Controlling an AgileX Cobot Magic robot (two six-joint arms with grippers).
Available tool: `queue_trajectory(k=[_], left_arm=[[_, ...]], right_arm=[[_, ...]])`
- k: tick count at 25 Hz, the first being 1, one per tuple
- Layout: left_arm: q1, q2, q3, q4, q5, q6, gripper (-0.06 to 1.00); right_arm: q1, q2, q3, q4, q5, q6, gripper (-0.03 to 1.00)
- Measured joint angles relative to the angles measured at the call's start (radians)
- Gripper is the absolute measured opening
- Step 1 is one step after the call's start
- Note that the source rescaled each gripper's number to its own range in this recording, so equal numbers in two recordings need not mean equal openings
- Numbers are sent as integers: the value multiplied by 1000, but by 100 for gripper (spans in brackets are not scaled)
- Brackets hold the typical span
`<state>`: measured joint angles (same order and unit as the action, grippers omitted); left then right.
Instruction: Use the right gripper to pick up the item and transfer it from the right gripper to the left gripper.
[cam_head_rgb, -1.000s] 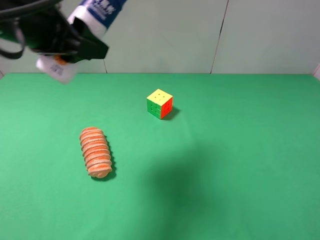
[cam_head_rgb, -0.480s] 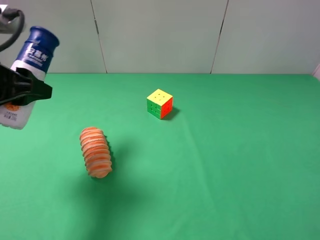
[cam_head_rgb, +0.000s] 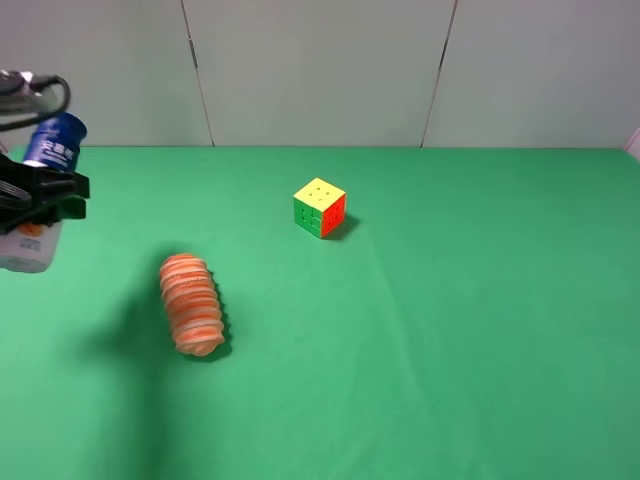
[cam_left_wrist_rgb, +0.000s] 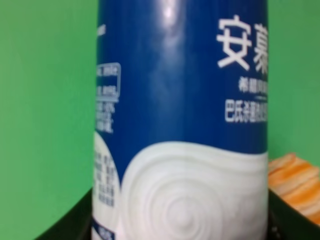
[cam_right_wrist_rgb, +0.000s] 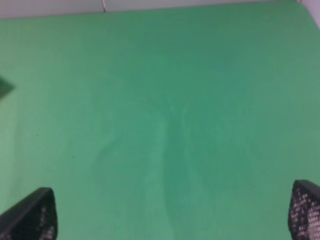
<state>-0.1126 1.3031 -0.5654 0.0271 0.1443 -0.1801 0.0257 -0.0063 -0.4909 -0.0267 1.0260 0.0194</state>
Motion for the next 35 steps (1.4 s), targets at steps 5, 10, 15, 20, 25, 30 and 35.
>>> queue_trajectory(k=[5,10,15,20,25,30,35], left_arm=[[0,168,-34,0,-79,0,5],[0,299,-44,0,-163,-1,5],[3,384,-66,0,-222,-1,5],[3,454,-114,0,-241,27,5],[3,502,-127,0,-259,75,5],[8,539,-134,0,-269,85,5],[10,551,-136,0,-279,85,5]], right_arm=[[0,0,0,0,0,0,100],[0,0,0,0,0,0,100],[0,0,0,0,0,0,100],[0,0,0,0,0,0,100],[0,0,0,0,-1,0,100],[0,0,0,0,-1,0,100],[0,0,0,0,-1,0,100]])
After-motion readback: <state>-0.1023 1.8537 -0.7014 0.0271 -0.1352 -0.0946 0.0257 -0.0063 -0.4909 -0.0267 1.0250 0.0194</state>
